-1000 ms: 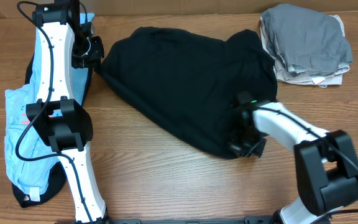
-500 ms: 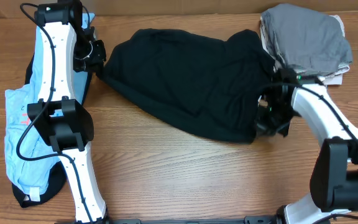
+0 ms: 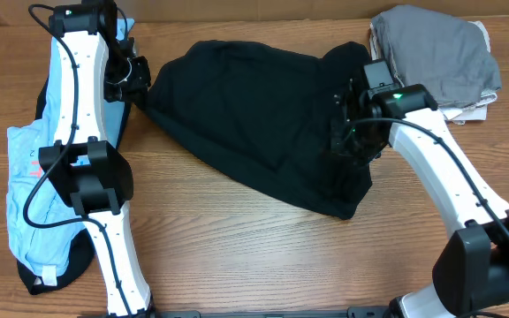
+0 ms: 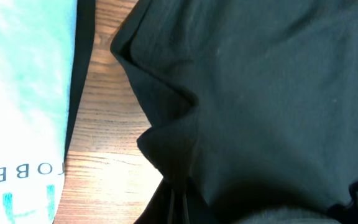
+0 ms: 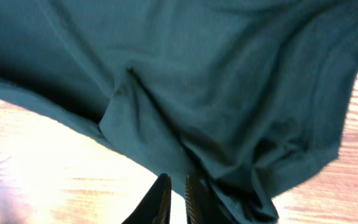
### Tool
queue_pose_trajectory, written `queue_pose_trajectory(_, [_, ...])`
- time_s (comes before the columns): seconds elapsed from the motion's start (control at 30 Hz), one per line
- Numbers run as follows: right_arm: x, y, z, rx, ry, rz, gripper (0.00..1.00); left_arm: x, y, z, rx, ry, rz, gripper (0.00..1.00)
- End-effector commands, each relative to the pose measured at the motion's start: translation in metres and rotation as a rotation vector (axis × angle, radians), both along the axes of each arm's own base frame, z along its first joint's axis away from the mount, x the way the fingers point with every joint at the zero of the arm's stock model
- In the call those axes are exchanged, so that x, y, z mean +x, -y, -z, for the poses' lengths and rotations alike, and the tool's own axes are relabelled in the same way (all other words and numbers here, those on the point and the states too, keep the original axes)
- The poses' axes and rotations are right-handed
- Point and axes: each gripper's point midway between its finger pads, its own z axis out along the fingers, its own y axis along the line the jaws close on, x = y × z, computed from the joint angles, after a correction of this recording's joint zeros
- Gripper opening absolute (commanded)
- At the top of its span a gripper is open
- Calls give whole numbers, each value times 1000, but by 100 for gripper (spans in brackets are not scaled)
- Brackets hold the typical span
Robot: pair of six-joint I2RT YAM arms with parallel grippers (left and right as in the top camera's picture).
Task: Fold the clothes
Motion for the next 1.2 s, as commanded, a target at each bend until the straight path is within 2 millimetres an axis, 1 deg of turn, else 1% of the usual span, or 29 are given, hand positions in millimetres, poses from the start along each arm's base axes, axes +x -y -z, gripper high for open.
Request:
queue_pose_trajectory(0.0, [4, -9, 12, 9, 10, 12, 22, 3, 1, -15, 2, 49, 22, 4])
queue_pose_trajectory(0.1, [1, -29, 24, 49, 8, -46, 39, 6, 1, -15, 3, 60, 22, 4])
queue_pose_trajectory(0.13, [-2, -37, 30, 59, 0, -79, 49, 6, 1, -15, 4, 63, 22, 4])
queue_pose_trajectory(0.2, [-6, -50, 41, 58, -19, -121, 65, 8, 1, -15, 4, 67, 22, 4])
queue_pose_trajectory(0.27, [-8, -61, 51, 52, -25, -168, 76, 9, 1, -15, 4, 73, 22, 4])
queue_pose_trajectory(0.3, [-9, -68, 57, 51, -30, -185, 78, 9, 1, -15, 5, 74, 21, 4])
queue_pose_trajectory(0.37, [-11, -78, 70, 48, -41, -211, 78, 10, 1, -16, 5, 78, 22, 4])
queue_pose_trajectory(0.4, [-12, -81, 76, 45, -50, -215, 77, 10, 1, -16, 5, 78, 22, 4])
queue_pose_trajectory(0.47, [-13, -83, 84, 40, -69, -216, 73, 10, 1, -16, 5, 78, 22, 4])
queue_pose_trajectory(0.53, [-15, -82, 89, 35, -88, -207, 64, 10, 1, -16, 6, 79, 22, 4])
queue_pose_trajectory(0.57, [-15, -82, 90, 33, -92, -205, 56, 10, 1, -16, 6, 79, 22, 4])
queue_pose_trajectory(0.6, [-16, -82, 89, 33, -94, -205, 45, 11, 1, -16, 6, 80, 22, 4])
queue_pose_trajectory(0.67, [-17, -81, 88, 32, -101, -194, 14, 11, 1, -16, 6, 83, 22, 4])
queue_pose_trajectory(0.7, [-18, -81, 86, 35, -105, -192, 4, 12, 1, -16, 6, 85, 21, 4])
queue_pose_trajectory(0.77, [-22, -81, 80, 41, -113, -185, 4, 13, 1, -16, 6, 88, 21, 4])
queue_pose_trajectory(0.87, [-30, -83, 62, 50, -112, -187, 4, 13, 0, -16, 7, 90, 21, 4])
queue_pose_trajectory(0.9, [-33, -85, 57, 52, -108, -195, 4, 13, 0, -16, 7, 90, 21, 4])
queue_pose_trajectory(0.97, [-45, -94, 45, 61, -107, -226, 4, 13, 0, -16, 7, 90, 21, 4])
queue_pose_trajectory(1.03, [-64, -108, 37, 80, -132, -274, 4, 13, 0, -16, 7, 90, 21, 4])
queue_pose_trajectory(1.07, [-85, -121, 36, 78, -172, -312, 4, 13, 0, -16, 7, 90, 21, 4])
queue_pose_trajectory(1.13, [-111, -136, 38, 56, -212, -358, 5, 13, 0, -16, 6, 90, 20, 5])
queue_pose_trajectory(1.17, [-123, -142, 38, 46, -226, -384, 12, 13, 0, -16, 6, 90, 18, 4])
